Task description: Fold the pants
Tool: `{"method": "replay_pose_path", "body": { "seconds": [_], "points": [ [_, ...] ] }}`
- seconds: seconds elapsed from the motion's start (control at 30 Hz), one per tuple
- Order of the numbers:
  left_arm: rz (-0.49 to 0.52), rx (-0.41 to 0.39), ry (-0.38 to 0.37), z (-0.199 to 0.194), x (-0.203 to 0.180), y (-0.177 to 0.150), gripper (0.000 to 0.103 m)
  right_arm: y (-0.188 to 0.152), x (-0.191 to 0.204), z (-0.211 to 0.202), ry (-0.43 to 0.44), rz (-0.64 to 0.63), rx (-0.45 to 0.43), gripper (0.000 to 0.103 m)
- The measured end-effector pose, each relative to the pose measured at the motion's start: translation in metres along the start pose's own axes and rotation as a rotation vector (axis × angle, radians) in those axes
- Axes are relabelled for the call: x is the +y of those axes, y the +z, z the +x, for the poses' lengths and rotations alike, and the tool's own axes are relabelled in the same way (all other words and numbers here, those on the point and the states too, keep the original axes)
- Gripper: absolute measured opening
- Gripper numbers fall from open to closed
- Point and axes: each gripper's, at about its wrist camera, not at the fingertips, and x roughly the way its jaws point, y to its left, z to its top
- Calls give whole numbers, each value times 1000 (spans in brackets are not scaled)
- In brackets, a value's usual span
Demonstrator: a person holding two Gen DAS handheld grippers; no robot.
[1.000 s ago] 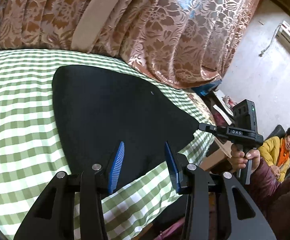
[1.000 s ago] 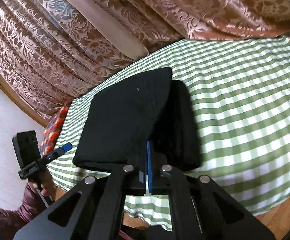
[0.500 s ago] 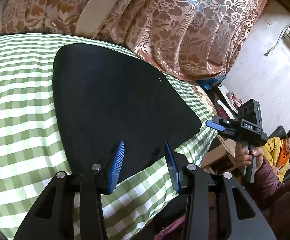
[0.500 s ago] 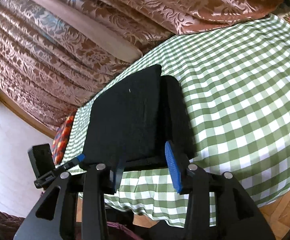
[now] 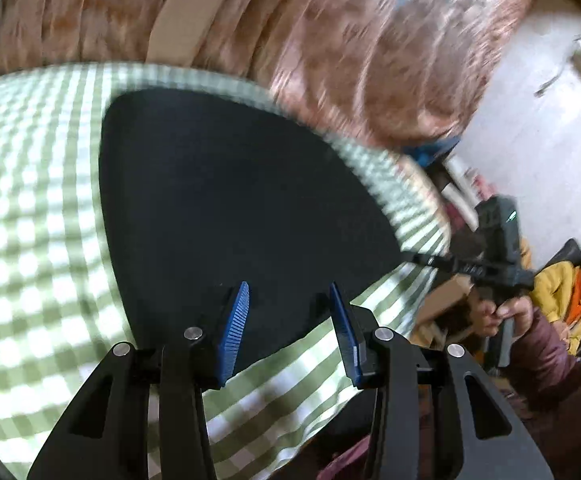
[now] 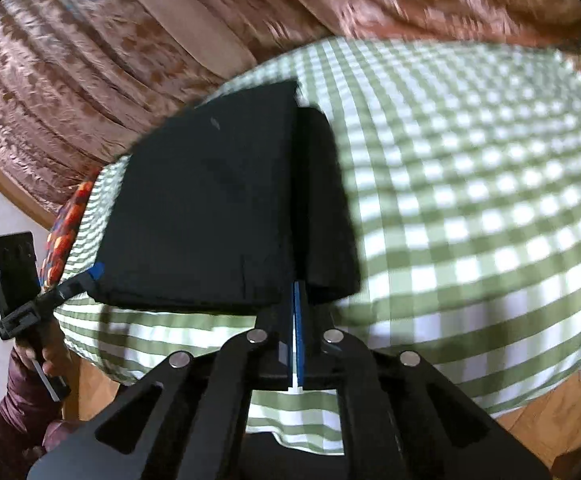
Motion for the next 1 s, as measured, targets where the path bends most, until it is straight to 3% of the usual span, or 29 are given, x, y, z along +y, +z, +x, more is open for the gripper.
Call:
{"method": "replay_pose_path", "body": {
  "seconds": [0.2,0.27,0.4,0.6,0.7,0.77,0.87,1.0],
  "points": [
    [13,-57,13,-13,-5,4,40,16,9,-39,-29,-48,-72,6],
    [29,-78,31,-19,-9,8,40,25,13,-50,-12,-39,-121,30],
    [47,-124,73,-25,-13,18,40,56,45,-45,36,-75,-181,43],
    [69,-127,156,-17,-21,23,40,107,87,23,66,-45,-195,48],
    [82,-45,252,6,-22,12,40,117,77,59,-28,-24,-177,52],
    [112,-61,307,12,-28,3,42,115,55,86,-21,13,-133,49],
    [97,-75,321,14,-32,4,43,107,44,84,19,-1,-171,47],
    [104,-67,353,16,-36,10,49,105,47,82,4,-27,-178,47]
  ]
}}
